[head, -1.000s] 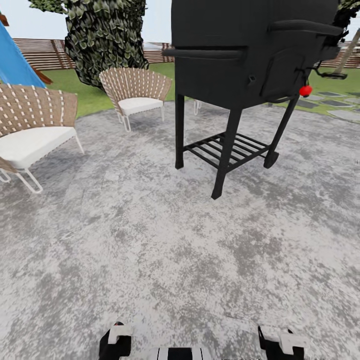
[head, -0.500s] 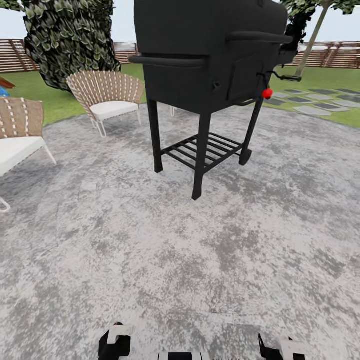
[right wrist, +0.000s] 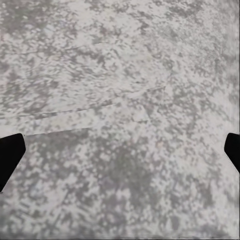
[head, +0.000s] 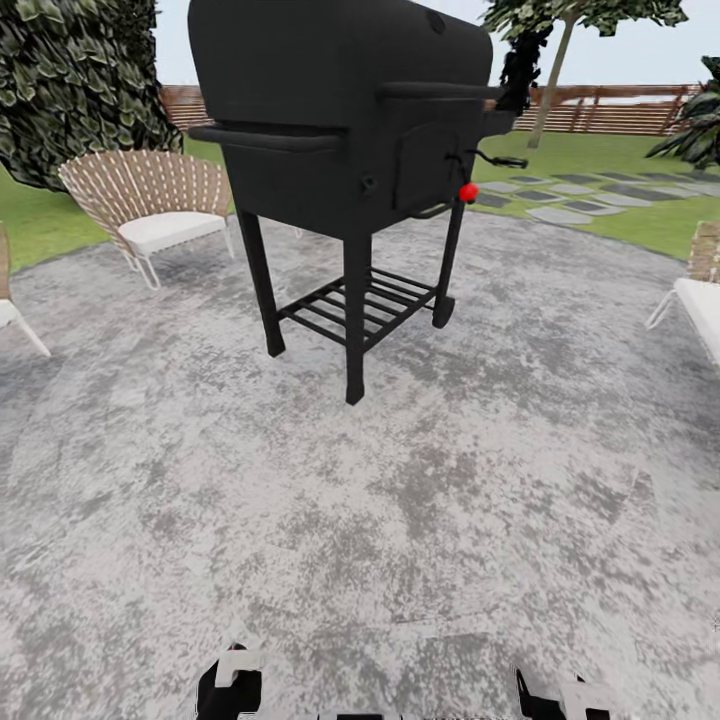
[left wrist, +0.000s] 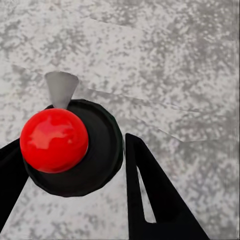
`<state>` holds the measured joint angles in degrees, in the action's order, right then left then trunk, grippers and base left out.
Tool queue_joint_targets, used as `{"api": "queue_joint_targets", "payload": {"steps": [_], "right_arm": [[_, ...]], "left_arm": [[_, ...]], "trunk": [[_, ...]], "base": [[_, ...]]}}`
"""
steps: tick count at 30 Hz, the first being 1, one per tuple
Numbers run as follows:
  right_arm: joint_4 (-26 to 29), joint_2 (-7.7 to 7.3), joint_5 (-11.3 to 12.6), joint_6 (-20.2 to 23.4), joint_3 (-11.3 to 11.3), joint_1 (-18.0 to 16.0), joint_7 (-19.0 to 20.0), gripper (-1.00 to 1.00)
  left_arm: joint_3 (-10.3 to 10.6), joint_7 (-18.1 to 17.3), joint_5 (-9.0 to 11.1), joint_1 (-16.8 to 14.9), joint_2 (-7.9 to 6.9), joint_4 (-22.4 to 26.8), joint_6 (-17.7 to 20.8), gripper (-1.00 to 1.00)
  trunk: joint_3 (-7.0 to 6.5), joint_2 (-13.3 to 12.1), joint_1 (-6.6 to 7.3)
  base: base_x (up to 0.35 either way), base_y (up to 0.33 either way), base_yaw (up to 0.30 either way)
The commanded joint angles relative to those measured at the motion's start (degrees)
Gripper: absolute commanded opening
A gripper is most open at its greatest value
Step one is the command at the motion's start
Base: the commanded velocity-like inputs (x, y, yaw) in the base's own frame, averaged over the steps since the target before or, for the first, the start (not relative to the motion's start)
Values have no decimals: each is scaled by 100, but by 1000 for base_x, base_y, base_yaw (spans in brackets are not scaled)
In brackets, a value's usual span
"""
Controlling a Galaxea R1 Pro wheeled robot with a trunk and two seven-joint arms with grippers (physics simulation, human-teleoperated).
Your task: Pick up the pesticide atomizer in the garden and spray insectifuge to fully cover both potted plants in the garden.
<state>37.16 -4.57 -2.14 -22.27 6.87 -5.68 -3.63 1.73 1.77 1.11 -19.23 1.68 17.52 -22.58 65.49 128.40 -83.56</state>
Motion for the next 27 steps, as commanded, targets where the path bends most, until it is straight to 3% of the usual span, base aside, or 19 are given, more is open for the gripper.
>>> {"api": "queue_joint_targets", "payload": {"steps": [1, 27], "right_arm": [[-6, 0, -23, -15, -1, -3, -24, 100], [-14, 0, -23, -14, -1, -3, -24, 100]], "left_arm": [[19, 16, 11, -2, -1, -3, -19, -100], [22, 16, 5, -2, 18, -64, -18, -100]], "trunk": [[-15, -40, 24], [-115, -40, 24]], "base": [[0, 0, -287], [0, 0, -287]]}}
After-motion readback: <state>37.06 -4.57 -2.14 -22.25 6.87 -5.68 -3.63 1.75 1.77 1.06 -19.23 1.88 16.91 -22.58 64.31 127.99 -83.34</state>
